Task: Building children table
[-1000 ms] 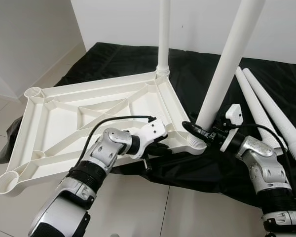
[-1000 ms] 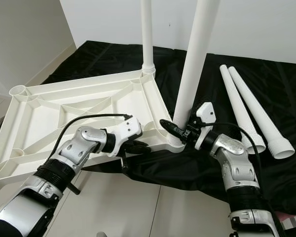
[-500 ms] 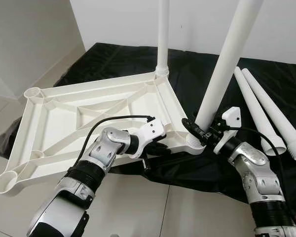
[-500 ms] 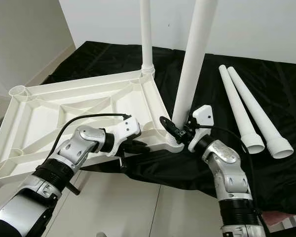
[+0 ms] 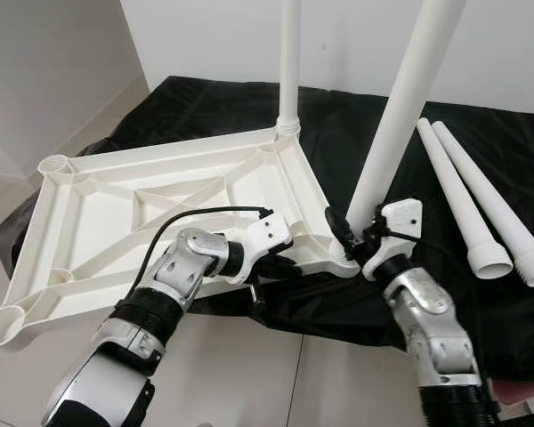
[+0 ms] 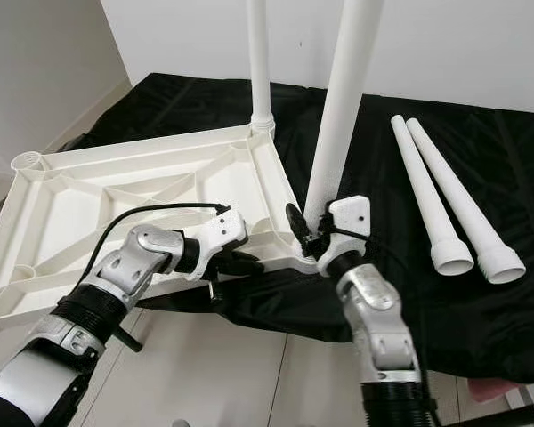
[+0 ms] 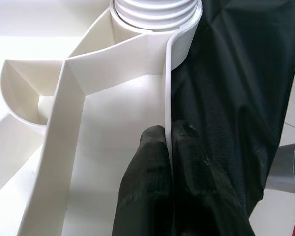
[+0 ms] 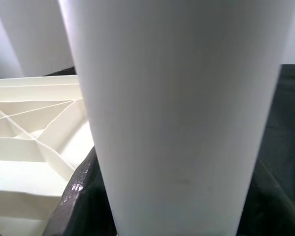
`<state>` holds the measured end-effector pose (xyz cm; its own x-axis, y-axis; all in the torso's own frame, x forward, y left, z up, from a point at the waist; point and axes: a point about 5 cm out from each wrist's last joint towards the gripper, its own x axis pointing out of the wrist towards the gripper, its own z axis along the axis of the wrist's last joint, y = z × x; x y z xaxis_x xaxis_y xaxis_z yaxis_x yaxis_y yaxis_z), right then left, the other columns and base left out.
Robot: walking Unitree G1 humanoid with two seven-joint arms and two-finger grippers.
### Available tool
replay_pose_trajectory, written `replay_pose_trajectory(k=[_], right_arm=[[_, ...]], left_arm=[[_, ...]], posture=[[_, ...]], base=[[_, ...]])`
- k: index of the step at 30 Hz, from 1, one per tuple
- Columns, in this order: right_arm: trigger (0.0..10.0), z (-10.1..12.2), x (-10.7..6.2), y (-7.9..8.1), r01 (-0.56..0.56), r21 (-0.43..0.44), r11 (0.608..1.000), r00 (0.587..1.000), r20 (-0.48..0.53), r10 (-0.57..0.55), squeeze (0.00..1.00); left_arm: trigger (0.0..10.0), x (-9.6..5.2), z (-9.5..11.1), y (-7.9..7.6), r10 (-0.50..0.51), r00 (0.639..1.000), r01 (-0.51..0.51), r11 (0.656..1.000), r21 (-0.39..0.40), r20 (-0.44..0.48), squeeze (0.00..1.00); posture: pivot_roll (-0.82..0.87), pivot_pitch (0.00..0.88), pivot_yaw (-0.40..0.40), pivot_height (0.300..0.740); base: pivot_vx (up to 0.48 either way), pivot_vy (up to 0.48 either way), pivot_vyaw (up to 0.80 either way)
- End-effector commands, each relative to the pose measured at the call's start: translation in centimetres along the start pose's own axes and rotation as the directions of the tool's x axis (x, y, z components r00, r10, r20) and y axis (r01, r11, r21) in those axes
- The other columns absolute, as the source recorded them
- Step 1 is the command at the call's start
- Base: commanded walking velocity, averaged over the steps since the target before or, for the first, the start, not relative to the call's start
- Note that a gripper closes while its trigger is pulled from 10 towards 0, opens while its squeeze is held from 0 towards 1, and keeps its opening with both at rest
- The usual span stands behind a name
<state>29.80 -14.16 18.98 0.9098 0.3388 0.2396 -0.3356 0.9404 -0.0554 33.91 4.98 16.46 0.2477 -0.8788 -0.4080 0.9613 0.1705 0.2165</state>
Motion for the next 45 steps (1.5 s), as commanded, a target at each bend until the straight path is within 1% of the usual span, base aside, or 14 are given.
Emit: replay_pose_trajectory(k=[1, 3, 6, 8, 10, 15, 19, 28, 29, 30, 31, 42, 44, 45], right_arm=[[10.0, 0.1, 0.5, 2.9, -0.063, 0.075, 0.995, 0.998, 0.027, 0.061, 0.0], [10.0, -0.1, 0.5, 3.3, -0.004, 0.069, 0.998, 1.0, 0.013, 0.003, 0.0], [10.0, -0.1, 0.5, 3.9, 0.033, 0.059, 0.998, 0.999, 0.017, -0.035, 0.0], [10.0, -0.2, 0.6, 4.7, 0.087, 0.045, 0.995, 0.996, 0.007, -0.087, 0.0], [10.0, -0.1, 0.6, 5.0, 0.119, 0.045, 0.992, 0.993, 0.015, -0.12, 0.0], [10.0, -0.3, 0.5, 6.1, 0.16, 0.058, 0.985, 0.987, 0.007, -0.161, 0.0], [10.0, -0.6, 0.4, 6.0, 0.18, 0.069, 0.981, 0.984, -0.009, -0.18, 0.0], [10.0, -0.5, 0.5, 5.3, 0.217, 0.054, 0.975, 0.976, -0.012, -0.216, 0.0], [10.0, -0.5, 0.5, 5.2, 0.219, 0.054, 0.974, 0.976, -0.013, -0.219, 0.26], [10.0, -0.5, 0.5, 5.2, 0.22, 0.055, 0.974, 0.975, -0.014, -0.22, 0.26], [10.0, -0.5, 0.5, 5.1, 0.214, 0.064, 0.975, 0.977, -0.011, -0.214, 1.0], [10.0, -0.2, 0.0, 5.0, 0.162, 0.1, 0.982, 0.986, 0.015, -0.164, 1.0], [10.0, -0.2, -0.1, 4.8, 0.161, 0.095, 0.982, 0.986, 0.016, -0.164, 1.0], [10.0, 0.0, -0.2, 4.2, 0.162, 0.086, 0.983, 0.986, 0.024, -0.165, 1.0]], left_arm=[[10.0, 0.4, -0.1, -0.1, 0.012, 1.0, -0.011, 1.0, -0.017, 0.006, 0.0], [10.0, 0.3, -0.1, -0.1, 0.013, 1.0, -0.012, 1.0, -0.017, 0.006, 0.0], [10.0, 0.3, -0.1, -0.1, 0.013, 1.0, -0.013, 1.0, -0.017, 0.006, 0.0], [10.0, 0.3, -0.1, 0.0, 0.015, 1.0, -0.015, 1.0, -0.017, 0.005, 0.0], [10.0, 0.3, -0.1, -0.1, 0.015, 1.0, -0.015, 1.0, -0.017, 0.006, 0.0], [10.0, 0.4, -0.1, -0.2, 0.011, 1.0, -0.011, 1.0, -0.019, 0.009, 0.0], [10.0, 0.4, -0.2, -0.3, 0.01, 1.0, -0.01, 1.0, -0.017, 0.008, 0.0], [10.0, 0.5, -0.1, -0.3, 0.009, 1.0, -0.008, 1.0, -0.018, 0.01, 0.0], [10.0, 0.5, -0.1, -0.3, 0.009, 1.0, -0.008, 1.0, -0.018, 0.012, 0.0], [10.0, 0.5, -0.1, -0.3, 0.009, 1.0, -0.008, 1.0, -0.018, 0.012, 0.0], [10.0, 0.5, -0.1, -0.3, 0.009, 1.0, -0.008, 1.0, -0.018, 0.012, 0.0], [10.0, 0.6, -0.1, -0.4, 0.006, 1.0, -0.006, 1.0, -0.016, 0.012, 0.0], [10.0, 0.6, -0.1, -0.4, 0.004, 1.0, -0.004, 1.0, -0.015, 0.013, 0.0], [10.0, 0.6, -0.1, -0.4, 0.002, 1.0, -0.002, 1.0, -0.013, 0.013, 0.0]], posture=[[-0.15, 0.13, 0.096, 0.74], [-0.14, 0.13, 0.096, 0.74], [-0.14, 0.129, 0.097, 0.74], [-0.14, 0.129, 0.097, 0.74], [-0.14, 0.122, 0.093, 0.74], [-0.14, 0.116, 0.092, 0.74], [-0.14, 0.112, 0.091, 0.74], [-0.14, 0.11, 0.086, 0.74], [-0.14, 0.11, 0.086, 0.74], [-0.14, 0.11, 0.086, 0.74], [-0.15, 0.105, 0.084, 0.74], [-0.15, 0.098, 0.083, 0.74], [-0.15, 0.098, 0.083, 0.74], [-0.15, 0.097, 0.085, 0.74]], base=[[0.0, 0.0, 0.0], [0.0, 0.0, 0.0], [0.0, 0.0, 0.0], [0.0, 0.0, 0.0], [0.0, 0.0, 0.0], [0.0, 0.0, 0.0], [0.0, 0.0, 0.0], [0.0, 0.0, 0.0], [0.0, 0.0, 0.0], [0.0, 0.0, 0.0], [0.0, 0.0, 0.0], [0.0, 0.0, 0.0], [0.0, 0.0, 0.0], [0.0, 0.0, 0.0]])
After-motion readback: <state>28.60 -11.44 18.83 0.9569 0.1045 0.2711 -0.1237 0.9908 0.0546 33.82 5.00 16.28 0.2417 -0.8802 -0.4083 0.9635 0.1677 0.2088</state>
